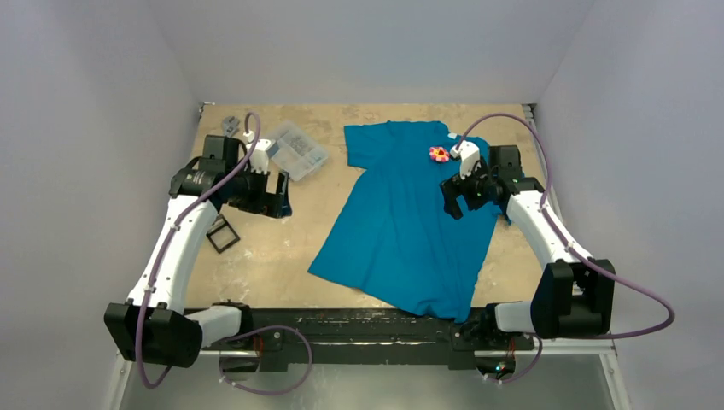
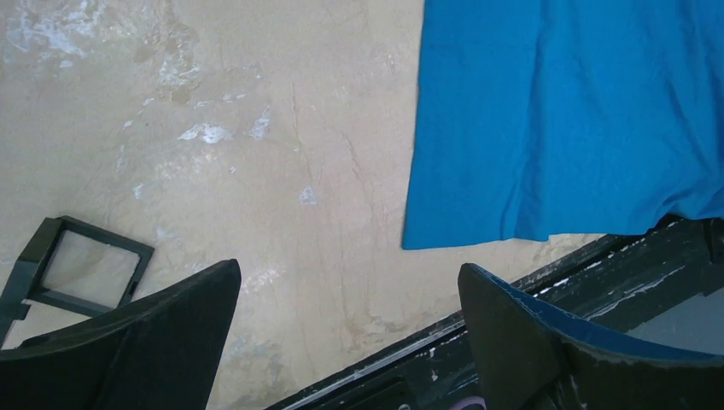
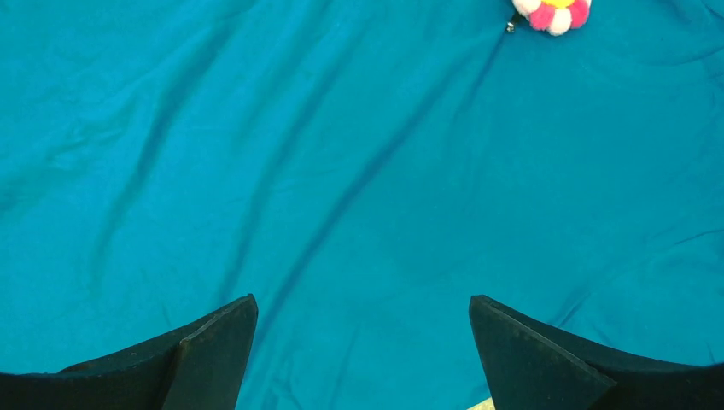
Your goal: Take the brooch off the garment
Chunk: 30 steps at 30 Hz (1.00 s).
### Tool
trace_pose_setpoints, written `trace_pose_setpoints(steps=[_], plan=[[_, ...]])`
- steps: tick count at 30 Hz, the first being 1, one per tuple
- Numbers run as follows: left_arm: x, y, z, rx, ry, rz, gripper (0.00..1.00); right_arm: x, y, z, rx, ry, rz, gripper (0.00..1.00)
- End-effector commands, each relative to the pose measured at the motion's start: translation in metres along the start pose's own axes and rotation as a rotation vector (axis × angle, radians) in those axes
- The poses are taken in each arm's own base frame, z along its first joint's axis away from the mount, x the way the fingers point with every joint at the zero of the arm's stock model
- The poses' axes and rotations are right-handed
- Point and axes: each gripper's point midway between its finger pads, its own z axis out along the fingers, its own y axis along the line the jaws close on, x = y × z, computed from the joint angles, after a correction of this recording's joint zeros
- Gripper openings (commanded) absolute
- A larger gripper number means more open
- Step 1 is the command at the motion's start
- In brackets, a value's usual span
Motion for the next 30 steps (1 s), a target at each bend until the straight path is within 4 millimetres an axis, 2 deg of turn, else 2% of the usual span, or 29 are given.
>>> trace_pose_setpoints(steps=[1,5,9,13,16,18,25,30], plan=[[-0.019,-0.015,0.012,0.058,-0.035,-0.040,1.00,-0.006,0.003,-0.004,-0.034,0.007,0.036,0.99],[-0.022,-0.033,0.040,0.132,0.013,-0.052,1.00,0.018,0.012,0.000,-0.180,0.163,0.117,0.97],[-0.011,-0.048,0.077,0.159,0.070,-0.037,0.97,0.032,-0.003,-0.002,-0.174,0.211,0.200,0.96],[0.001,-0.060,0.110,0.132,0.124,0.008,0.86,0.037,-0.016,-0.005,-0.123,0.231,0.209,0.97],[0.013,-0.067,0.137,0.087,0.184,0.064,0.69,0.038,-0.019,-0.007,-0.112,0.242,0.212,0.97],[0.019,-0.068,0.152,0.037,0.224,0.115,0.63,0.038,-0.021,-0.008,-0.107,0.248,0.216,0.97],[0.036,-0.072,0.179,-0.140,0.278,0.248,0.60,0.035,-0.030,-0.010,-0.074,0.260,0.235,0.97],[0.051,-0.078,0.191,-0.177,0.304,0.325,0.60,0.037,-0.032,-0.010,-0.061,0.262,0.245,0.97]])
